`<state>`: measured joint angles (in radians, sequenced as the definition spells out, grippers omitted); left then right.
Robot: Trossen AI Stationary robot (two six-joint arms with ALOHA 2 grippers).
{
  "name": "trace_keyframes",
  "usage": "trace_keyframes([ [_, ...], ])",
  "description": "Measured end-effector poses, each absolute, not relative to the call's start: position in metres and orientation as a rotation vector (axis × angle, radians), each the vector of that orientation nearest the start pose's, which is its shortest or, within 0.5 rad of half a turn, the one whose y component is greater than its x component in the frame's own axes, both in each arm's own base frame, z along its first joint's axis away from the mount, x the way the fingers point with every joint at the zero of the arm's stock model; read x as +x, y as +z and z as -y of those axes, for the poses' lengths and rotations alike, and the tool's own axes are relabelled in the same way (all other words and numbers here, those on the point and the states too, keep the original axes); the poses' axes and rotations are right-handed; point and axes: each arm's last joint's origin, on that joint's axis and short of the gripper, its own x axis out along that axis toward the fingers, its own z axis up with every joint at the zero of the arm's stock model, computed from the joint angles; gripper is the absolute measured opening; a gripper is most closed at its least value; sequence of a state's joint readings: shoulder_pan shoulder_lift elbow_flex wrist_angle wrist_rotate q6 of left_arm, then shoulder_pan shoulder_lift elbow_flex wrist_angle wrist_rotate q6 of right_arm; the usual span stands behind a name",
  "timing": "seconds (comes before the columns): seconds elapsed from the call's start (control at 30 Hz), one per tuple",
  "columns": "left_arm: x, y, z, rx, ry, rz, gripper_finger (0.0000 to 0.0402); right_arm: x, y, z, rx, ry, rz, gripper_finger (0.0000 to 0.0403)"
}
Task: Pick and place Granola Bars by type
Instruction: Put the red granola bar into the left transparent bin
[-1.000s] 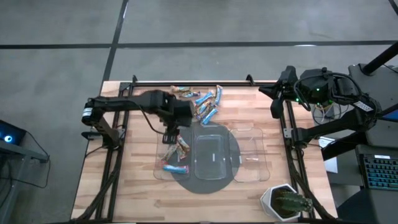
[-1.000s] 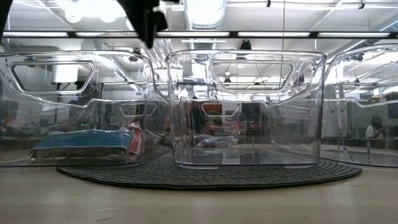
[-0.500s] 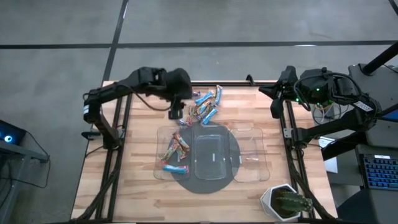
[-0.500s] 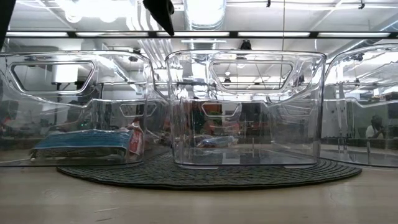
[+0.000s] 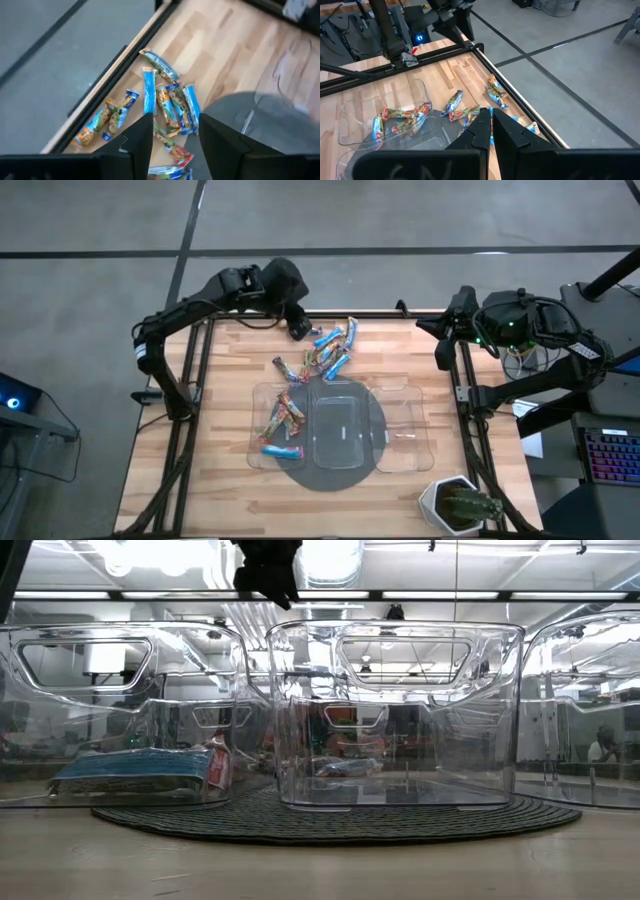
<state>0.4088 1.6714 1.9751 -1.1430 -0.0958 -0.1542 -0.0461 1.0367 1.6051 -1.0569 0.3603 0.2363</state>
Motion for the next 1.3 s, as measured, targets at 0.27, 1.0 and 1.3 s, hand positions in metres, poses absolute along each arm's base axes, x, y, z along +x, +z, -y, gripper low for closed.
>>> trace_keyframes([
  [0.27,0.298,0.425,-0.134,-0.405,0.562,-0.764,0.014,0.143,0.469,0.017,0.15,-0.453,-0.436,0.0008],
  [1.0,0.295,0.424,-0.141,-0.508,0.57,-0.751,0.0001,0.143,0.469,0.017,0.149,-0.452,-0.436,0.0008],
  [1.3,0.303,0.405,-0.161,-0.701,0.654,-0.772,0.0,0.143,0.468,0.017,0.147,-0.456,-0.437,0.0008],
])
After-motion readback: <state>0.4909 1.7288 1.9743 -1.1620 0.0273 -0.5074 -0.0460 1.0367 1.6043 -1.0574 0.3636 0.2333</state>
